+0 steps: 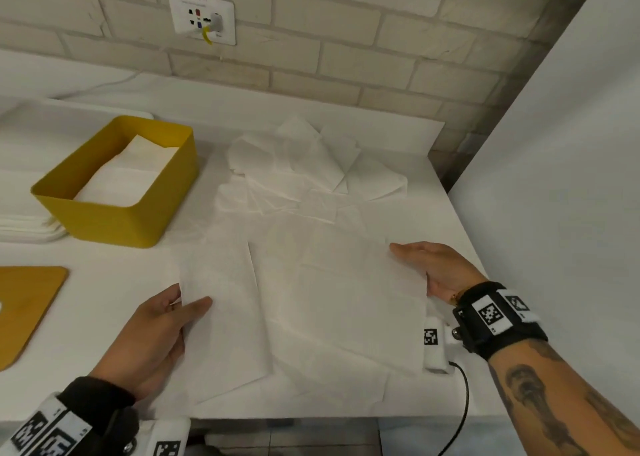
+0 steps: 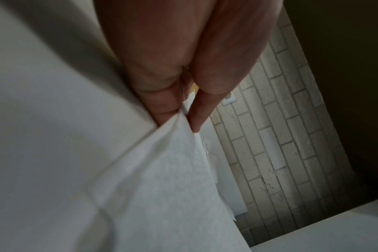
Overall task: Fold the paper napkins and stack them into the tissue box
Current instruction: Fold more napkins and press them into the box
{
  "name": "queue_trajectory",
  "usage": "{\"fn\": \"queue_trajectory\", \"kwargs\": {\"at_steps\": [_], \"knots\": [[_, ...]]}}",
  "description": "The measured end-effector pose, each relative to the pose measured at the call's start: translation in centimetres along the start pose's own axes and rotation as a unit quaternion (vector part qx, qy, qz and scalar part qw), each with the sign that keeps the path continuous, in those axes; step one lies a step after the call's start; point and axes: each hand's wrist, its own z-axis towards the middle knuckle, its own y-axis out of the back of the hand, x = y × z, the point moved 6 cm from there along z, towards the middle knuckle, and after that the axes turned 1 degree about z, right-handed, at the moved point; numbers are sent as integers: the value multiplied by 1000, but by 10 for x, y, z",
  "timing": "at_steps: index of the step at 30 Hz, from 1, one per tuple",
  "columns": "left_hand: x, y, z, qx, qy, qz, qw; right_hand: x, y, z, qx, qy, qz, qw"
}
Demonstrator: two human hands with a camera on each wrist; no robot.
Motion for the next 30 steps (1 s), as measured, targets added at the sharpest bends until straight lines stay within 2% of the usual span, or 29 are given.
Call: {"fn": "queue_trajectory", "kwargs": {"at_steps": [3, 7, 10, 14, 20, 23, 25, 27, 30], "knots": [[1, 0, 1, 2, 2, 8, 1000, 4, -5, -1, -1, 10, -33, 999], [1, -1, 3, -3, 5, 11, 1000, 34, -10, 4, 20, 13, -157, 987], [0, -2, 3, -2, 5, 14, 1000, 56, -19, 14, 25, 30, -286, 957], [-1, -4, 1, -7, 0, 6, 1000, 65, -39, 28, 69, 57, -378, 922], [0, -1, 0, -5, -8, 9, 1000, 83, -54, 11, 95, 163, -406, 894], [1, 0, 2, -5, -4, 9, 1000, 93, -54, -19, 64, 241, -408, 879], [1, 1, 4, -8, -4, 13, 1000, 91, -60, -50, 63, 276, -428, 858], [2, 2, 6, -5, -4, 13, 1000, 74, -74, -80, 111, 277, -452, 841], [1, 1, 7, 0, -3, 8, 1000, 37, -92, -103, 224, 202, -468, 830]]}}
